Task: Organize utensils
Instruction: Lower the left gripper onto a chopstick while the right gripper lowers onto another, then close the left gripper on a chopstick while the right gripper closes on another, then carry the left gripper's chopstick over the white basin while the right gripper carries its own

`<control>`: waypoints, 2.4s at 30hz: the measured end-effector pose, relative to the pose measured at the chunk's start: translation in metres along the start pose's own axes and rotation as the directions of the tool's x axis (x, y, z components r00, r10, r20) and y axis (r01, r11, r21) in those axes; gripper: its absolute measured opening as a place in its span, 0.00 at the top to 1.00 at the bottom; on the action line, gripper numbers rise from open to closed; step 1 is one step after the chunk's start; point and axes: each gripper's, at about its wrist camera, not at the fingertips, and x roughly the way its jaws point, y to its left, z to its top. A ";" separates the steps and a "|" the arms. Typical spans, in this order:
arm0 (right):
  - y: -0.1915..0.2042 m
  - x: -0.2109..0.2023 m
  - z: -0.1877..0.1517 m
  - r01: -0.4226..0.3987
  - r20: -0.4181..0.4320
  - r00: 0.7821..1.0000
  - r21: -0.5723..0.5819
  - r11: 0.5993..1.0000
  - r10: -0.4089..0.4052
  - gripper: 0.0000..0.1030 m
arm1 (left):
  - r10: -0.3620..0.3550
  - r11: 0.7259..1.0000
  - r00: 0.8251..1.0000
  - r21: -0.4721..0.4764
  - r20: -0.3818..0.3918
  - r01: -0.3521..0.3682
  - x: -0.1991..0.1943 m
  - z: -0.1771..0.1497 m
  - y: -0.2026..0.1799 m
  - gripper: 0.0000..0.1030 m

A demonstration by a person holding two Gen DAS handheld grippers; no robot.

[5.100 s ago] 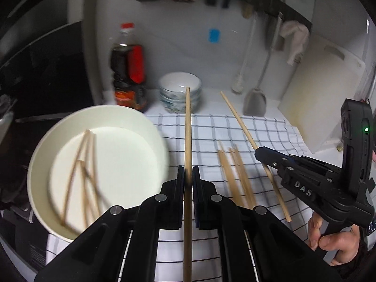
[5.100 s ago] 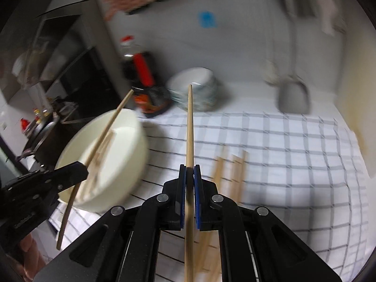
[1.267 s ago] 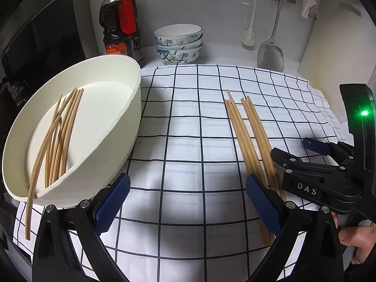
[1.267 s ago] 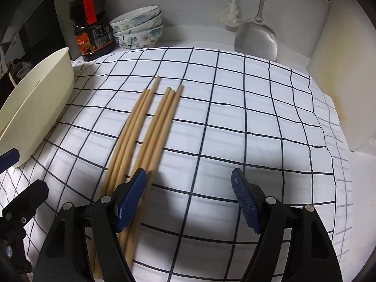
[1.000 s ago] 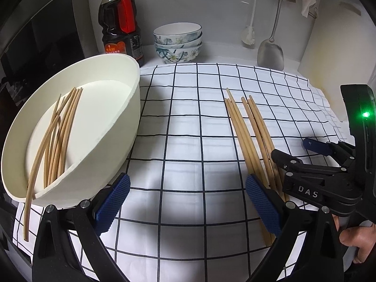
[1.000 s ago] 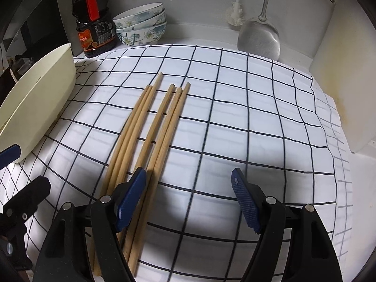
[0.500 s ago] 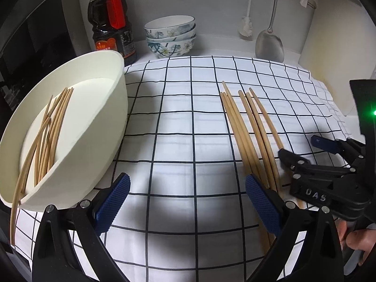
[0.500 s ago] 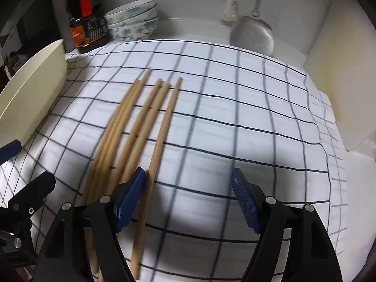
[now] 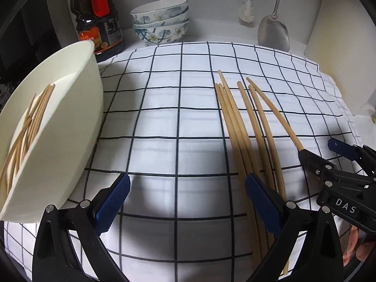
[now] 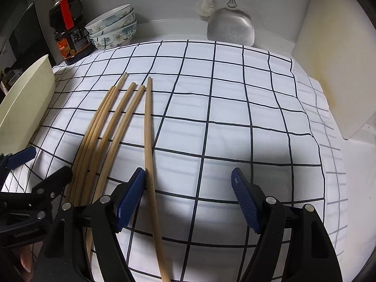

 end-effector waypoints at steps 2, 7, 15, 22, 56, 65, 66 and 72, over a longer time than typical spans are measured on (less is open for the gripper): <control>0.000 0.000 0.000 0.001 0.000 1.000 0.000 1.000 -0.001 0.31 | -0.001 1.000 1.000 0.002 -0.001 0.001 0.002 0.000 -0.001 0.05; -0.001 0.000 0.000 -0.001 0.000 1.000 -0.002 1.000 0.001 0.31 | -0.007 1.000 1.000 0.003 -0.004 0.007 0.005 0.001 0.004 0.05; 0.012 0.002 0.001 0.002 0.029 1.000 -0.027 1.000 -0.001 0.31 | 0.029 1.000 0.999 -0.007 -0.016 -0.029 0.015 0.013 0.004 0.05; 0.022 0.002 0.002 -0.025 0.059 0.998 -0.049 0.998 0.028 0.56 | -0.008 1.000 1.000 0.019 0.023 0.007 0.007 0.012 0.000 0.44; 0.073 -0.085 0.044 -0.363 0.239 0.908 0.037 0.931 0.344 0.94 | -0.154 0.987 0.962 -0.006 0.225 0.159 -0.135 0.029 0.089 0.93; 0.194 -0.083 0.078 -0.442 0.173 0.875 -0.092 0.892 0.452 0.94 | -0.002 0.988 0.974 -0.150 0.225 0.037 -0.135 0.034 0.199 0.93; 0.207 -0.079 0.081 -0.451 0.160 0.873 -0.098 0.887 0.461 0.94 | 0.002 0.986 0.976 -0.162 0.218 0.035 -0.133 0.033 0.208 0.93; 0.268 -0.060 0.096 -0.469 0.099 0.870 -0.136 0.872 0.483 0.94 | 0.034 0.977 0.983 -0.212 0.179 0.005 -0.114 0.034 0.249 0.93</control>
